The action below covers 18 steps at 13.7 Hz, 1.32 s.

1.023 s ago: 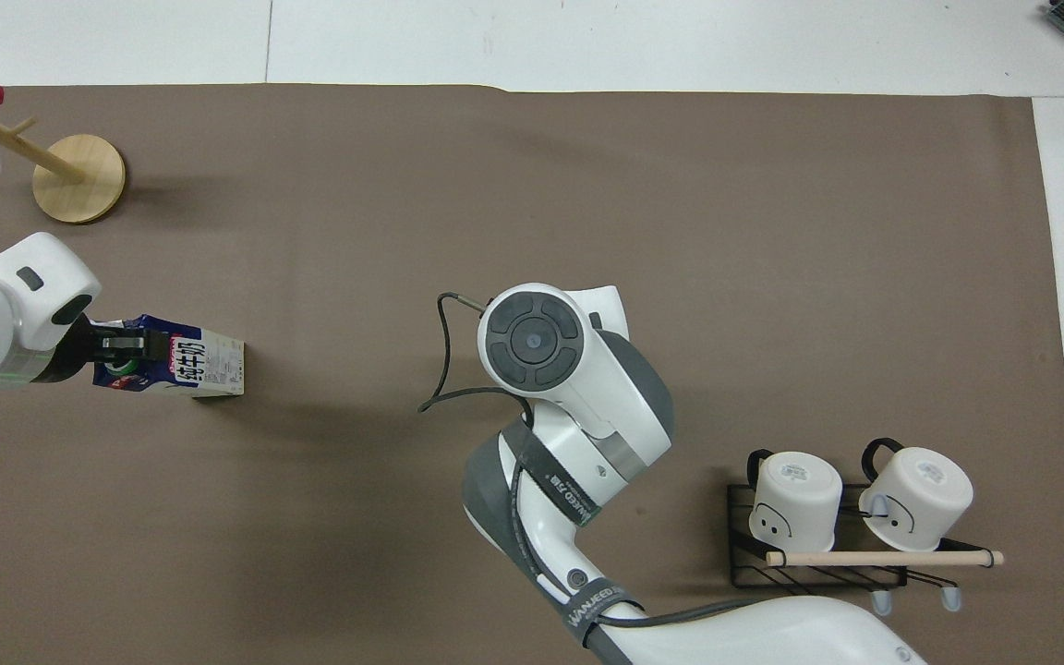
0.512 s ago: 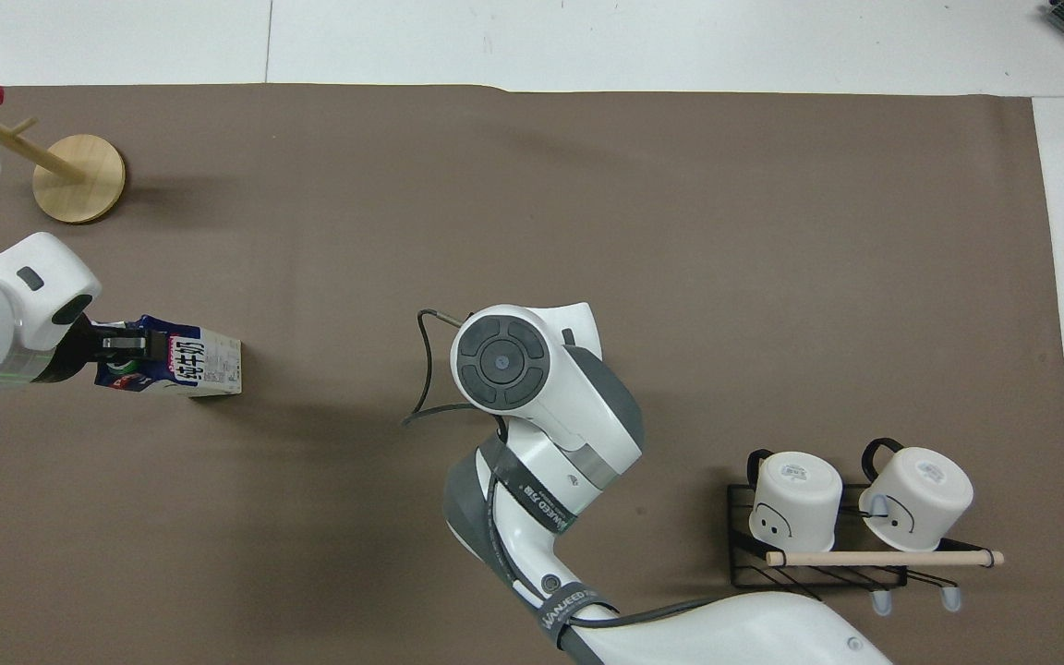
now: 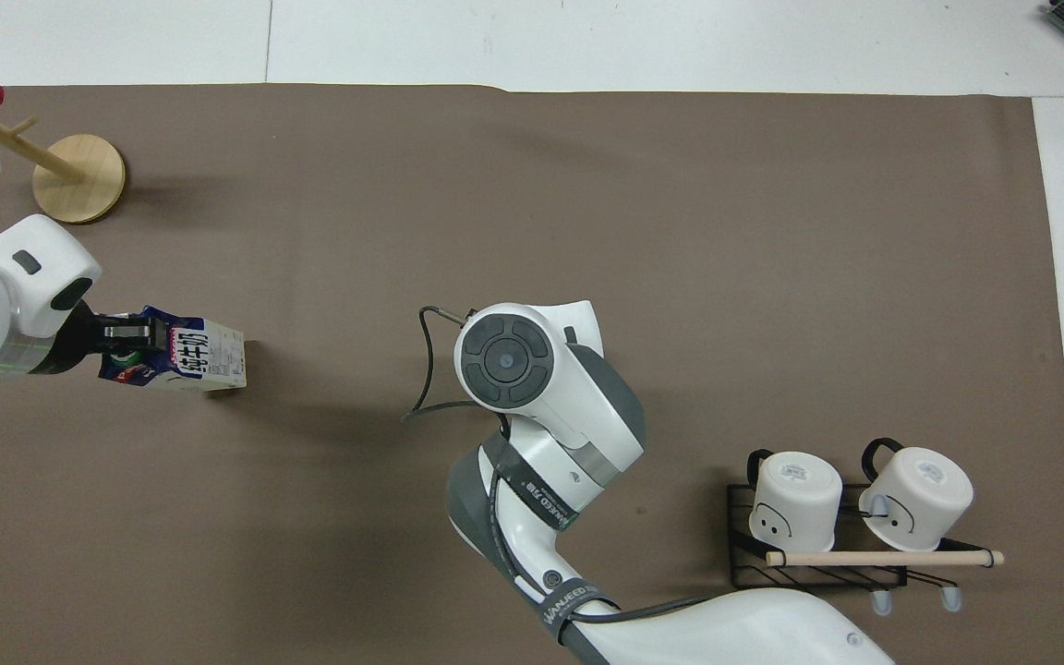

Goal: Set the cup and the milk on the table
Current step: 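Carry the mug toward table center while the left gripper lifts the carton, then set down the mug and withdraw the right gripper while the left gripper carries the carton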

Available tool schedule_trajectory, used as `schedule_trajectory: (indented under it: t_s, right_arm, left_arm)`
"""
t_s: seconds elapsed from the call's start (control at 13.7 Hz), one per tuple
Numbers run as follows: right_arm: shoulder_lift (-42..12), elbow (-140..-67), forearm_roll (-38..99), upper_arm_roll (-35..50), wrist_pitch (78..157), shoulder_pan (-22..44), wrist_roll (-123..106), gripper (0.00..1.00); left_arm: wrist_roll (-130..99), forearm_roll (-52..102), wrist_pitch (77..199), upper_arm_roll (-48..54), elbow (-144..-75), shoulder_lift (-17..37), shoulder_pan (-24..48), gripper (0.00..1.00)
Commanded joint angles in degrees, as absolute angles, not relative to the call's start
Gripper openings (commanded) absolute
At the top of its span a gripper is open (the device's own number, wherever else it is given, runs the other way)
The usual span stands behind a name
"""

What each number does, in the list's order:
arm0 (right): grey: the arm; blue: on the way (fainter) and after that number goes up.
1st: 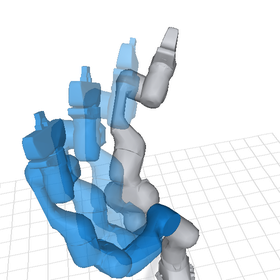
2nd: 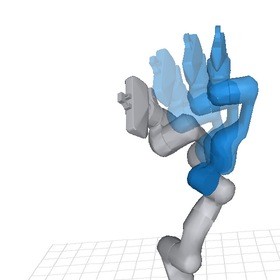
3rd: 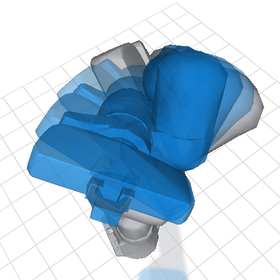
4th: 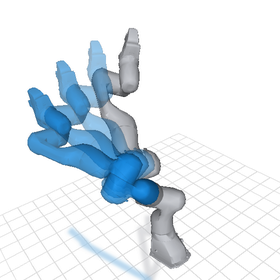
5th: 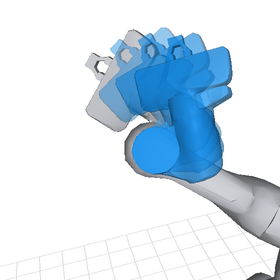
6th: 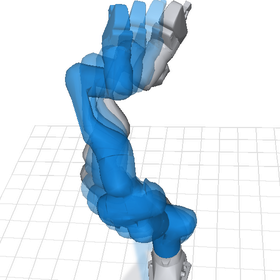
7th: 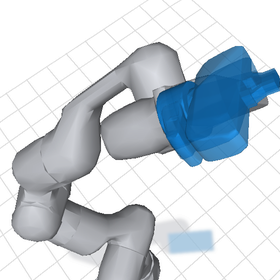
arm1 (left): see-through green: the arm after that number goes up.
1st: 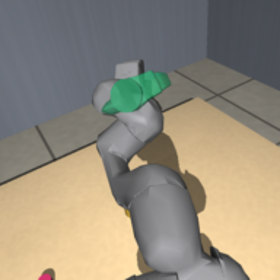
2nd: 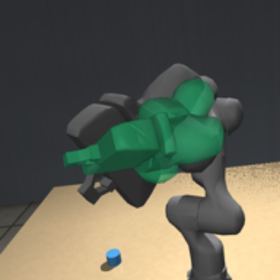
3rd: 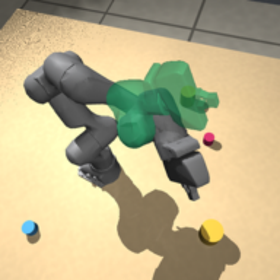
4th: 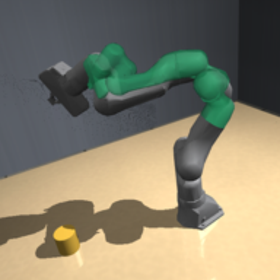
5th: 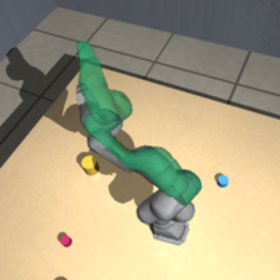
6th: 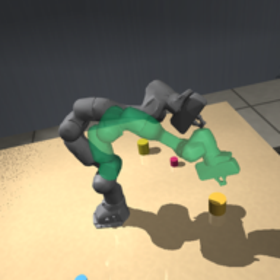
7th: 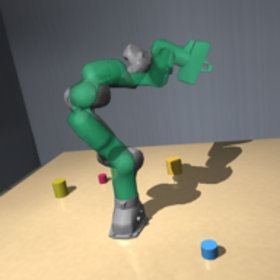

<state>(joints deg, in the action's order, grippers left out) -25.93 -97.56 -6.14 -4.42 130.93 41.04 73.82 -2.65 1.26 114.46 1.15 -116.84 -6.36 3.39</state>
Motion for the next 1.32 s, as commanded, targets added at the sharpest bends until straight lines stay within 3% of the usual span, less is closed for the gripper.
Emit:
schedule_trajectory:
  t_s: [0.0,0.07,0.44,0.8,1.24]
  right_arm:
    - [-25.9,-97.7,-6.9,-4.1,132.5,40.0,75.1,0.83]
    - [-25.9,-97.4,-7.3,-4.1,132.0,40.0,74.9,1.0]
    - [-21.7,-95.9,-6.1,-4.2,130.8,38.3,71.7,1.0]
    - [-11.7,-95.9,-0.4,-4.3,119.4,34.2,60.6,1.0]
    - [-5.2,-96.4,-0.4,-4.6,108.1,24.6,40.2,1.0]
  left_arm:
    - [-4.9,0.8,109.3,0.5,-113.0,-6.6,5.3,0.43]
    - [-5.3,0.8,108.6,0.5,-112.3,-6.6,5.5,0.43]
    - [-9.8,0.9,108.2,0.6,-111.1,-6.5,8.5,0.43]
    - [-17.6,1.1,107.1,0.6,-107.1,-4.7,14.2,0.43]
    - [-27.9,2.6,109.4,0.6,-105.9,-4.0,24.9,0.41]
